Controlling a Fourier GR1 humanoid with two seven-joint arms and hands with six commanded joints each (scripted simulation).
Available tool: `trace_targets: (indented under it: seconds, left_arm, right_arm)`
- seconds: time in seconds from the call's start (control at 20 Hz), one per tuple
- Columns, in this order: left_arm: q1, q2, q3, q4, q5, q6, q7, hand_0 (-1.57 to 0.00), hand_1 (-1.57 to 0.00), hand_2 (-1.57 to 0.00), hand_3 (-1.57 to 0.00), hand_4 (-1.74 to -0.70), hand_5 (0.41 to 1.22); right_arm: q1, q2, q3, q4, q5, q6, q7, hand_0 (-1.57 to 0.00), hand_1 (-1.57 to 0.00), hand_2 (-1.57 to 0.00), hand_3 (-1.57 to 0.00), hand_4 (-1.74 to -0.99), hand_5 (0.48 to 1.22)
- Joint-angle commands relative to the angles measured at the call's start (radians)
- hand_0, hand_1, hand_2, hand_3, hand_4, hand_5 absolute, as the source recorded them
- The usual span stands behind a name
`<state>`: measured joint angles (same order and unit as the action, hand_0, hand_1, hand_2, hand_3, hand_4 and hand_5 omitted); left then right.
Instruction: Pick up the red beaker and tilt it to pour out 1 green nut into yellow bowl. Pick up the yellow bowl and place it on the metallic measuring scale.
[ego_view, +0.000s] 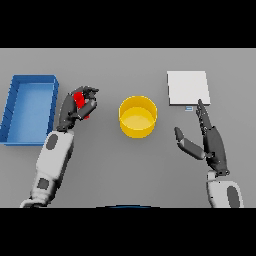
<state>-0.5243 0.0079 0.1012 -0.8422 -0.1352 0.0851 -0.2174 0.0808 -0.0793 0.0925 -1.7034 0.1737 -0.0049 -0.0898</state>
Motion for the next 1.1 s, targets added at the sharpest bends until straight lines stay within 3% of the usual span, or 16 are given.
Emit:
trace_targets:
  seconds: [0.0,0.1,0.2,0.35,0.55,0.8,1.05]
  left_arm:
    - [-0.011,0.005,-0.008,0.009,-0.026,0.024,0.010,-0.76,-0.78,-0.84,-0.88,-1.52,0.999]
    - [-0.014,0.009,-0.027,0.012,-0.055,0.038,-0.008,-1.05,-1.07,-1.11,-1.06,-1.59,1.079]
    - [-0.012,0.001,-0.037,0.005,-0.053,0.035,-0.010,-1.24,-1.25,-1.27,-1.15,-1.64,1.130]
    - [-0.013,0.000,-0.042,0.003,-0.059,0.038,-0.002,-1.40,-1.41,-1.42,-1.36,-1.54,1.174]
    - [-0.012,0.003,0.004,-0.049,0.041,-0.035,-0.032,-1.50,-1.50,-1.51,-1.48,-1.66,1.150]
    - [-0.028,0.030,-0.014,-0.143,0.071,-0.075,0.022,-1.55,-1.55,-1.55,-1.54,-1.71,1.132]
    - [-0.053,0.062,-0.074,-0.167,0.025,-0.077,0.071,-1.56,-1.56,-1.56,-1.55,-1.72,1.135]
  right_arm:
    - [-0.001,-0.005,-0.010,0.009,-0.009,0.003,0.003,0.00,0.00,0.00,0.00,-1.239,0.648]
    - [0.007,-0.004,-0.006,0.005,-0.005,0.002,0.001,0.00,0.00,0.00,0.00,-1.239,0.648]
    - [0.003,0.001,0.002,0.000,0.001,0.000,-0.005,0.00,0.00,0.00,0.00,-1.242,0.650]
    - [0.006,0.016,0.006,0.002,-0.011,0.005,0.004,0.00,0.00,0.00,0.00,-1.255,0.644]
    - [0.011,0.000,-0.003,-0.007,-0.018,0.013,-0.003,0.00,0.00,0.00,0.00,-1.246,0.644]
    - [0.011,-0.004,0.001,0.003,0.000,0.007,-0.009,0.00,0.00,0.00,0.00,-1.227,0.647]
    - [0.009,-0.015,0.003,0.005,0.030,-0.008,-0.050,0.00,0.00,0.00,0.00,-1.219,0.660]
